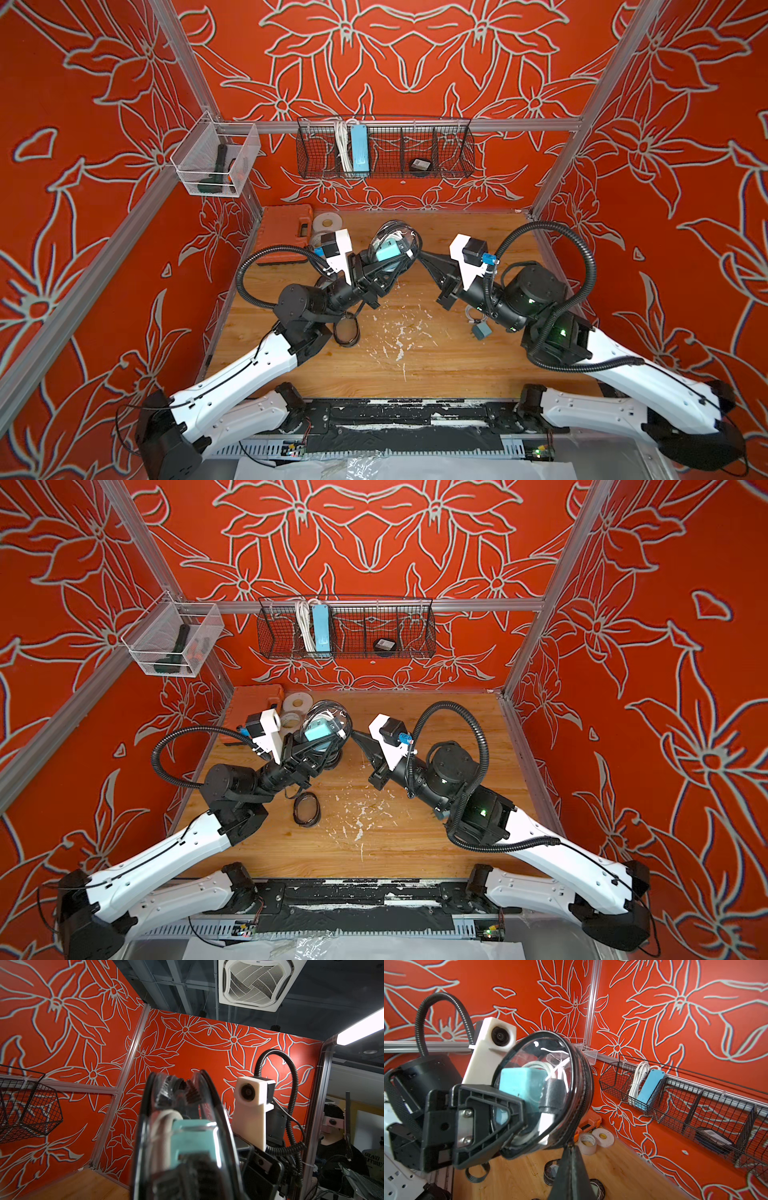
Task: Pack away charging kits
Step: Zip the zipper on the storage bag.
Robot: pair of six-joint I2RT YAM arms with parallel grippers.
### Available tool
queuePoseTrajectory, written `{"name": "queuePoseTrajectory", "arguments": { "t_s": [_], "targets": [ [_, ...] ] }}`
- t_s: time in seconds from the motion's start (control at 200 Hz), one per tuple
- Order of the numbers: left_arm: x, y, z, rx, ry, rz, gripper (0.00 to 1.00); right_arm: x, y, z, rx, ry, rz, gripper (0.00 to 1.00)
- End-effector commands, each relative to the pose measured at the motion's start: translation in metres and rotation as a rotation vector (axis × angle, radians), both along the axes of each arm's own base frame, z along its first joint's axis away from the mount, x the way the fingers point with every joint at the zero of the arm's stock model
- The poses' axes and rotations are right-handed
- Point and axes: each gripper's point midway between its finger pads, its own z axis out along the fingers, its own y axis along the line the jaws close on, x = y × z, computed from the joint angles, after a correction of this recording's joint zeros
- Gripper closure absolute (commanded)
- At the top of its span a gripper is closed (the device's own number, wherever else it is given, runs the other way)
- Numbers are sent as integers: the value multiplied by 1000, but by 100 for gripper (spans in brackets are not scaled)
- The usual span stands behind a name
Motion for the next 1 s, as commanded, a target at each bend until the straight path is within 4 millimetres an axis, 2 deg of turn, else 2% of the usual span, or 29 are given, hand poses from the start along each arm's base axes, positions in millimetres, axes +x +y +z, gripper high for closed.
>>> {"name": "queuePoseTrajectory", "arguments": {
  "t_s": [0.0, 0.16, 0.43, 0.641, 0.746, 0.996],
  "targets": [
    [-14, 14, 14, -1, -38, 10, 100, 12, -38, 46, 62, -109, -161, 100],
    [-20, 17, 5, 43, 4, -2, 100, 22, -39, 46, 7, -140, -226, 100],
    [-27, 18, -20, 177, 55, 6, 100, 21, -35, 49, -100, -217, -229, 100],
    [-25, 5, -58, 351, 122, -26, 100, 17, -38, 51, -192, -290, -223, 100],
    [-23, -1, -74, 421, 156, -43, 100, 17, -39, 45, -266, -341, -219, 100],
    [-11, -9, -110, 508, 253, -45, 100, 33, -56, 35, -405, -442, -271, 100]
  ]
}}
